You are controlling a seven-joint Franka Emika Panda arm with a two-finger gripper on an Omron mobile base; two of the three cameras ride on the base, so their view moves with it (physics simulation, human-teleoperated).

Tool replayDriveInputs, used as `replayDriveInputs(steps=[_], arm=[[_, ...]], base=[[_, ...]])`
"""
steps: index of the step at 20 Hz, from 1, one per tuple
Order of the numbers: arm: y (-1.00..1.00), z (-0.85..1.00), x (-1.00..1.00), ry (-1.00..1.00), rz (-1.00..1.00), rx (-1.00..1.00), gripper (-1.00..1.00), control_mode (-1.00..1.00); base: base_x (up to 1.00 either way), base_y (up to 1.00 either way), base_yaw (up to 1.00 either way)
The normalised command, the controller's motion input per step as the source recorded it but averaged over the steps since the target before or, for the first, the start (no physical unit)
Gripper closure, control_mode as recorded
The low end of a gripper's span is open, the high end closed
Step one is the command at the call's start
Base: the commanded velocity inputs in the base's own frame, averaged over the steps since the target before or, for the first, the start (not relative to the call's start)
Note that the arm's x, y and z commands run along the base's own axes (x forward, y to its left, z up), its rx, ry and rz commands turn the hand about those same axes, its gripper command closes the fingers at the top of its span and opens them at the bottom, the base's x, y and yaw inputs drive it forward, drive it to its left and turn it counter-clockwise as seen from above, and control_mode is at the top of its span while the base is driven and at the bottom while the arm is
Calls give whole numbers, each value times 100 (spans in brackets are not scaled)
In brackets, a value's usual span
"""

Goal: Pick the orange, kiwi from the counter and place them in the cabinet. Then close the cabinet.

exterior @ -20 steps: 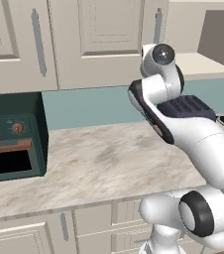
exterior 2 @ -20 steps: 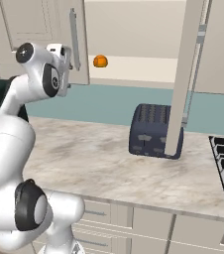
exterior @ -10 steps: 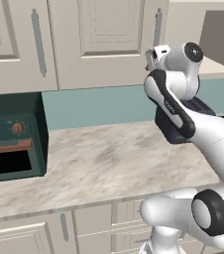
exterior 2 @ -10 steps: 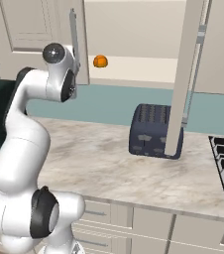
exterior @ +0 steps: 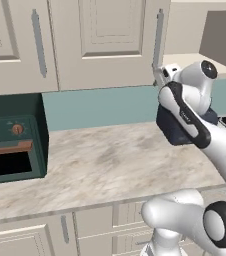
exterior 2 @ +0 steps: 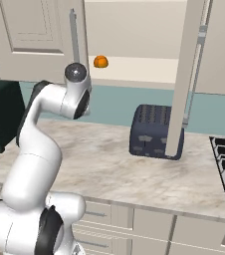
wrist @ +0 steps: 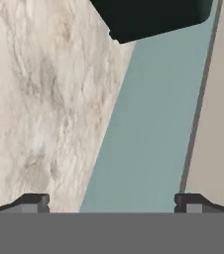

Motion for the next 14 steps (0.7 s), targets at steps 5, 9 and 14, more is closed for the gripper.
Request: replayDriveInputs(steps=[5,9,14], arm=[[-87,-100,-48,5,9,-1,-100,-100],[-83,-78,-84,0,6,0,-100,-100],[-62,-65,-100,-5,3,0,-100,-100]], base=[[0,0,0],[0,0,0],[0,0,0]])
